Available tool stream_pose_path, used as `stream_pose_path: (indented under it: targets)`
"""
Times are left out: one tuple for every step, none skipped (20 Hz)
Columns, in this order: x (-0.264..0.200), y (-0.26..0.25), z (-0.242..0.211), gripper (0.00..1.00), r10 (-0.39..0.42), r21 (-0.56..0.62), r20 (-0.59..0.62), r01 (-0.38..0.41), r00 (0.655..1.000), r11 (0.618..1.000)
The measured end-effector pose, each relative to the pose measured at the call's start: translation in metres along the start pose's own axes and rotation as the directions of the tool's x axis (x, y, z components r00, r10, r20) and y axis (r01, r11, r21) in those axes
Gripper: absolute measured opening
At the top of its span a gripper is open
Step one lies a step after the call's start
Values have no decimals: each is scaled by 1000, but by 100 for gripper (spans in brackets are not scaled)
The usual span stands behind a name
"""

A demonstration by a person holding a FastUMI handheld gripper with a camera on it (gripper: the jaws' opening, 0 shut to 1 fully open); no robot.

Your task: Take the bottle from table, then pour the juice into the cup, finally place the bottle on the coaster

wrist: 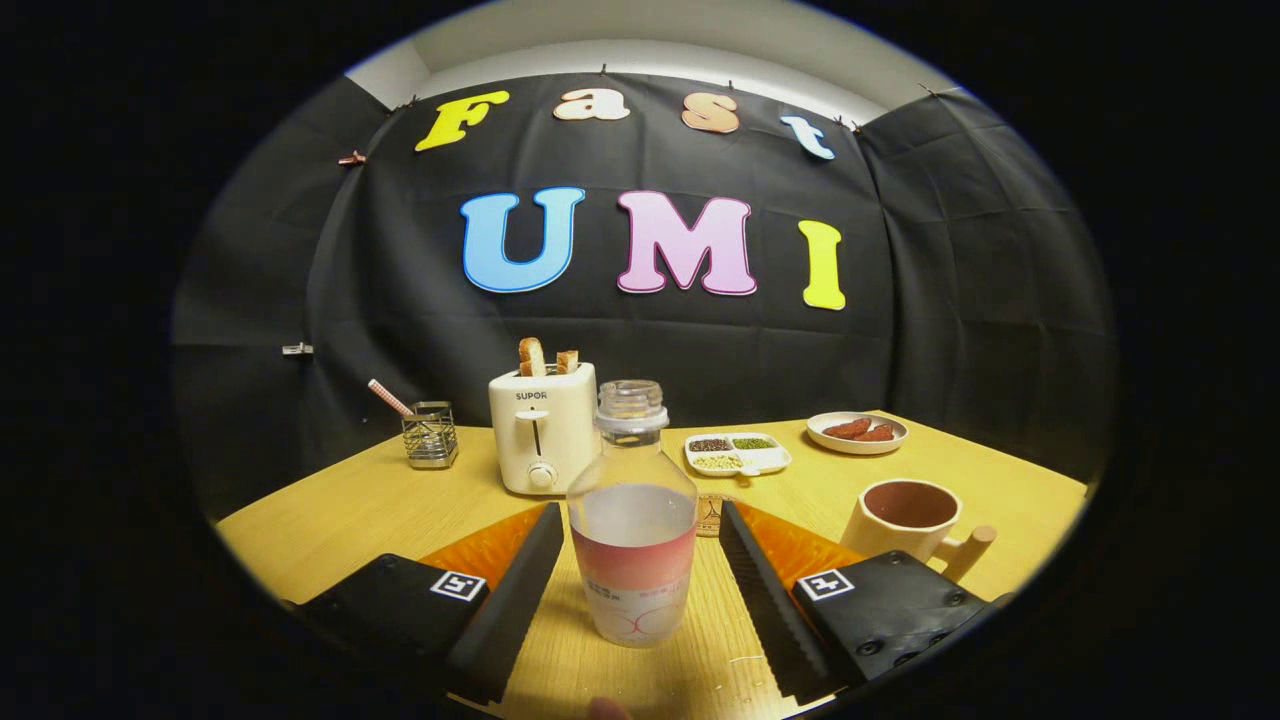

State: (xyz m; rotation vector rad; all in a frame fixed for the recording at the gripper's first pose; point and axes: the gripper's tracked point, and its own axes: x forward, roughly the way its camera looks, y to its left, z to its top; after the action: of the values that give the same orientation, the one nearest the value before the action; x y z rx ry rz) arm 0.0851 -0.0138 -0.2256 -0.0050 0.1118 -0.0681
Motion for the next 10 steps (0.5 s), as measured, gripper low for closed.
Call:
stream_pose_path:
  targets:
    - [3, 0, -3, 97, 1, 7, 0, -1, 1000, 1000]
    - [7, -2, -5, 97, -8, 5, 3, 8, 1000, 1000]
    - [9, -4, -7, 97, -9, -4, 1, 9, 1000, 1000]
    - [8, -1, -8, 95, 3, -10, -7, -3, 1000, 1000]
    - [15, -2, -7, 85, 11, -13, 1, -11, 1000, 1000]
    - [15, -5, -10, 76, 18, -13, -20, -18, 1000, 1000]
    - [13, -4, -7, 76, 26, -22, -27, -27, 999, 999]
    - [12, -8, -6, 76, 24, -31, -37, -25, 999, 999]
    - [8, -11, -3, 76, 23, -23, -44, -24, 999, 999]
    - [4, -12, 3, 76, 20, -5, -41, -20, 999, 1000]
